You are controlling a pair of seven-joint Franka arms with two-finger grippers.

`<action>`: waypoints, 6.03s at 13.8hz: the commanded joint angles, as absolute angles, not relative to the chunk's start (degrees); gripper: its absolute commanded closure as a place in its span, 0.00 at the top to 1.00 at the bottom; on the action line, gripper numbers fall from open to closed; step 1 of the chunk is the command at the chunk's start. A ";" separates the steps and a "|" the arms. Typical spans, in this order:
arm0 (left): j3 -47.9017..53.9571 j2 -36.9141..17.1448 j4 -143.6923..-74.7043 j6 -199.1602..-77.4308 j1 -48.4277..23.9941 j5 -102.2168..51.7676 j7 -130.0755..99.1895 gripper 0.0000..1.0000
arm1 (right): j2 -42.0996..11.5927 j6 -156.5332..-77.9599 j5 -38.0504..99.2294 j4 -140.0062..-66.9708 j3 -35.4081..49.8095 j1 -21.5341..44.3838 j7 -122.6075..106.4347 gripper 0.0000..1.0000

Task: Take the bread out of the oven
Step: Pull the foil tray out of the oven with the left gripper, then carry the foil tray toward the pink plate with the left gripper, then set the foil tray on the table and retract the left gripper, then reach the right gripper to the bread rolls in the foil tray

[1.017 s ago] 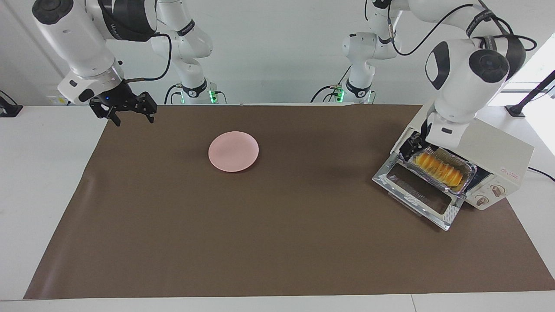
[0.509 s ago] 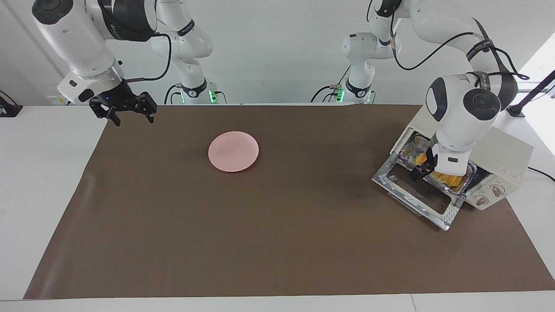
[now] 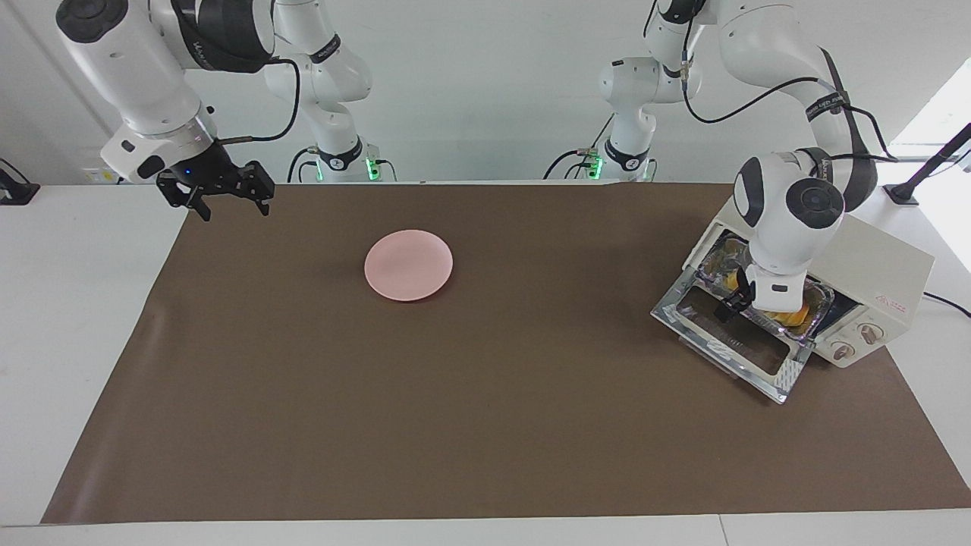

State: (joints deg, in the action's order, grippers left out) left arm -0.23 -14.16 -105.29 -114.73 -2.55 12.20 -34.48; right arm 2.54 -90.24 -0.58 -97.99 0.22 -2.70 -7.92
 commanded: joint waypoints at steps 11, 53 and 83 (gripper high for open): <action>0.53 -15.10 -100.15 -114.72 -6.39 13.45 -33.22 0.00 | 4.04 -90.88 -1.49 -99.76 0.79 -3.34 -8.53 1.00; 0.44 2.98 -96.50 -82.09 -8.44 -1.41 -9.58 1.00 | -9.91 -110.10 -2.10 -99.84 11.87 14.56 36.87 1.00; -0.09 4.75 -98.26 -86.04 -6.86 -1.41 -7.56 1.00 | -29.62 -121.29 -8.26 -93.87 11.95 28.56 53.61 0.00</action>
State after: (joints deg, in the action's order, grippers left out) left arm -0.36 3.97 -97.78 -85.72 -7.73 -0.93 -7.89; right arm -30.40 -120.49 -7.85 -93.34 11.79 28.56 53.87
